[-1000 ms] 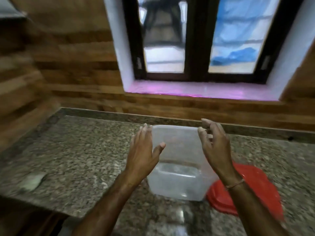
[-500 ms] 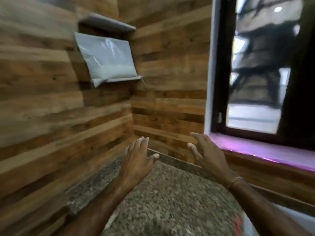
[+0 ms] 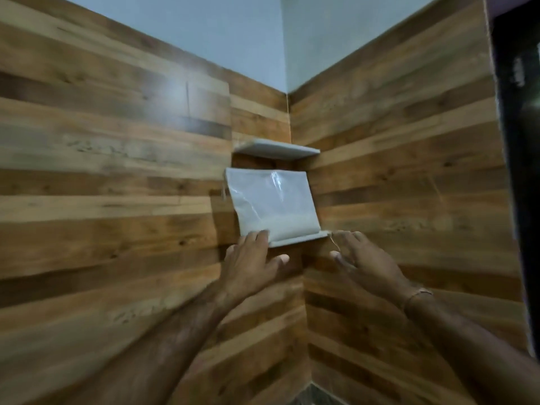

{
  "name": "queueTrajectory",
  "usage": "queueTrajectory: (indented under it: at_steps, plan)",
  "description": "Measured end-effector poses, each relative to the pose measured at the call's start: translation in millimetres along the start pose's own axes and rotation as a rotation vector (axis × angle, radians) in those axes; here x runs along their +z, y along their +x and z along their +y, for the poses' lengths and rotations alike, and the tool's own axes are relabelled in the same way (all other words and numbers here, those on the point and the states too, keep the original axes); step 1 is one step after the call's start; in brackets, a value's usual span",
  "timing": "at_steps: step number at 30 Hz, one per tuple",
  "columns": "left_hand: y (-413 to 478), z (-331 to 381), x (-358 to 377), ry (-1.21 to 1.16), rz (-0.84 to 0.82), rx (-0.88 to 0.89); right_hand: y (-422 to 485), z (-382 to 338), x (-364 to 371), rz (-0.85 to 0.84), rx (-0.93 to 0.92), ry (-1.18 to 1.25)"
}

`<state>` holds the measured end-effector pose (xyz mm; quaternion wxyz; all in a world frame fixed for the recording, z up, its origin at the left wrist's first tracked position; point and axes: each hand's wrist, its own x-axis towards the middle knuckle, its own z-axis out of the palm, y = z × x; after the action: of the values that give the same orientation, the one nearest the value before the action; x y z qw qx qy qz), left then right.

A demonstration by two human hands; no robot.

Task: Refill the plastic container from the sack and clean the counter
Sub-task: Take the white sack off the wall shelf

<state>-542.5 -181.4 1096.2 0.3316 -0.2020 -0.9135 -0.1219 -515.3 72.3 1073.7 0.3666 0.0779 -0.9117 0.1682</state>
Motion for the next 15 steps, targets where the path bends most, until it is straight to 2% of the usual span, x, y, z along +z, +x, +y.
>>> queueTrajectory:
  at_steps: [5,9,12,15]
  plan:
    - [122,-53,-10,0.059,0.143,0.072,120,-1,24,0.062,-0.027,-0.025]
    - [211,-88,-10,0.246,0.314,0.167,217,-2,40,0.082,-0.047,-0.018]
    - [258,-103,-9,0.358,0.34,0.186,280,-5,53,0.074,-0.053,-0.057]
    - [285,-116,-9,0.304,0.295,0.19,330,-11,61,0.07,-0.07,-0.106]
